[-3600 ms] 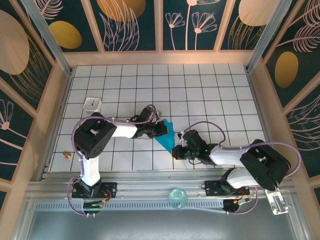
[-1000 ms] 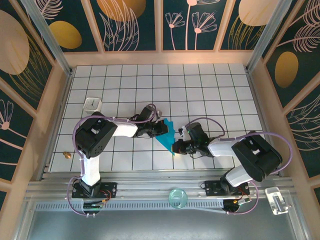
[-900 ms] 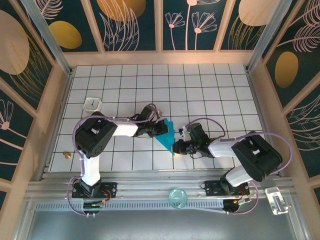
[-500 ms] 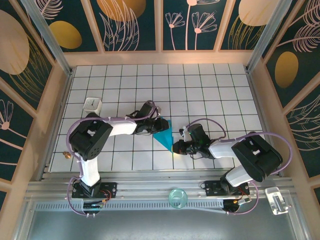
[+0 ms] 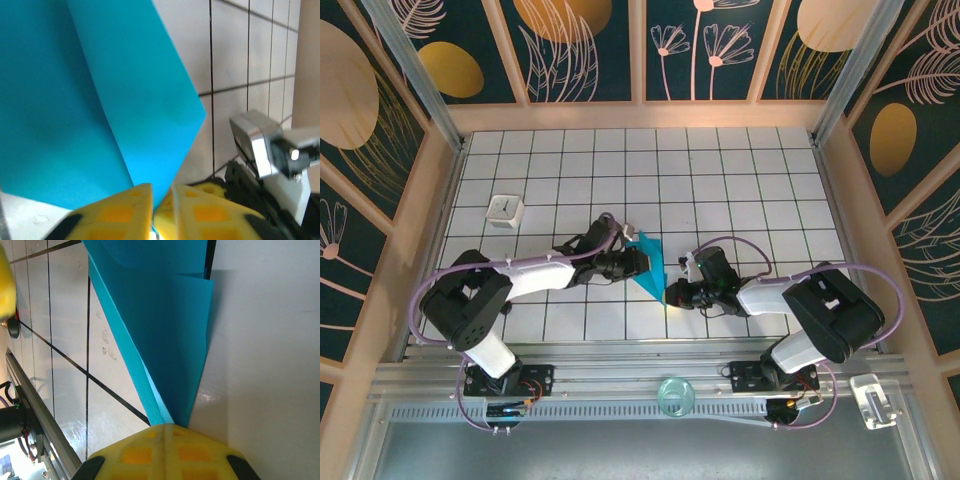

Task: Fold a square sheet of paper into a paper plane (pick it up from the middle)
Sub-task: Fourth fold the wing at the center of the table.

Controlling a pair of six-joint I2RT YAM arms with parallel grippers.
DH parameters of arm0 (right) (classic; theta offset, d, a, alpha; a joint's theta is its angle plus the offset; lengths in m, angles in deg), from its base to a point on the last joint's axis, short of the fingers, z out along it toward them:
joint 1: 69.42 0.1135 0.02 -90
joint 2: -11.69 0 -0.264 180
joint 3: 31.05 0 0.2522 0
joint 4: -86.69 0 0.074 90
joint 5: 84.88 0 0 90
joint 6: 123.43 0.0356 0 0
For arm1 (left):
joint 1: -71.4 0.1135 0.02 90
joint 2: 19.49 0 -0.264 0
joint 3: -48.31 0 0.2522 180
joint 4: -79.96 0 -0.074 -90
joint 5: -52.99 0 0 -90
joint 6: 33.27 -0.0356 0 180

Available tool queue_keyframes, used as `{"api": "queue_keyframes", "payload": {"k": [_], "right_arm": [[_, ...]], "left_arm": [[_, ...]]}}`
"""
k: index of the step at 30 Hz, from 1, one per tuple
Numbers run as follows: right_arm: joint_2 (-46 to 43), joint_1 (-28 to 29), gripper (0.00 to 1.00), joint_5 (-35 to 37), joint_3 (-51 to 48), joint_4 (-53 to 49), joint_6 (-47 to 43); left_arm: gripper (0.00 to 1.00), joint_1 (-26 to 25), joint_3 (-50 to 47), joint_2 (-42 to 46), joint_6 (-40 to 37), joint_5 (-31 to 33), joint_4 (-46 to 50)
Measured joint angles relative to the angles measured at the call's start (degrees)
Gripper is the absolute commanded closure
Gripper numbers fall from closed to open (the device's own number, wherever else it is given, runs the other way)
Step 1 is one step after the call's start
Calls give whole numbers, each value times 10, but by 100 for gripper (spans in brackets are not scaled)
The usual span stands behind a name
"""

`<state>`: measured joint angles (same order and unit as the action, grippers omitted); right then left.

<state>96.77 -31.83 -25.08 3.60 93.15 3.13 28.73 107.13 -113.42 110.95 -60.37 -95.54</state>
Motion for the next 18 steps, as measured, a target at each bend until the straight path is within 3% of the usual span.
{"api": "queue_keyframes", "payload": {"k": [5, 18], "right_arm": [[0, 0, 100, 1, 0, -1, 0], [3, 0, 100, 3, 13, -25, 0]], "left_arm": [[100, -30, -2, -24, 18, -32, -40], [100, -31, 2, -92, 38, -57, -63]]}}
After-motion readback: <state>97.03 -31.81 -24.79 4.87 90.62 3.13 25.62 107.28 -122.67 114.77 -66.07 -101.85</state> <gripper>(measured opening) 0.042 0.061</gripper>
